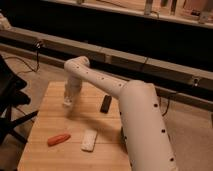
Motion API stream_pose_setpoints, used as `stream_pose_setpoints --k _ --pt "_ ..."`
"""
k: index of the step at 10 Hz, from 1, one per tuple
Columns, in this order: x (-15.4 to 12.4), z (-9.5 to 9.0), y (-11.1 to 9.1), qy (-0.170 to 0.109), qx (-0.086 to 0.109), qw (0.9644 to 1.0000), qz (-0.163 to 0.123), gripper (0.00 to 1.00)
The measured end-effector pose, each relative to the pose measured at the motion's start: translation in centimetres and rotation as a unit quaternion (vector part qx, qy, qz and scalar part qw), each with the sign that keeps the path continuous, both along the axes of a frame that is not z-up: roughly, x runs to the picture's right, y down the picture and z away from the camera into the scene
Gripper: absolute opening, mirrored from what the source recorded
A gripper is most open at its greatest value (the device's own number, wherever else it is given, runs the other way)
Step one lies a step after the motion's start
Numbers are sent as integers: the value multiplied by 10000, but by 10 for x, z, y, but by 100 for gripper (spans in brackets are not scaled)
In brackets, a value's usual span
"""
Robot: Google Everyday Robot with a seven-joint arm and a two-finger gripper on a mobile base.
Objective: Place the bottle in the ceramic bowl
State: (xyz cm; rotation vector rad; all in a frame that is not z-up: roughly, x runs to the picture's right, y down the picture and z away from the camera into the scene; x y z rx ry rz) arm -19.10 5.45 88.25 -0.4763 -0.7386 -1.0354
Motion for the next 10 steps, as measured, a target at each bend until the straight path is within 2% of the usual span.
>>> stream_pose_setpoints --k 4,6,10 --pt "32 -7 -7 34 -49 9999 82 12" --pt "39 -17 -10 9 -70 9999 78 12" --pt "82 -33 -15 36 -127 9998 157 12"
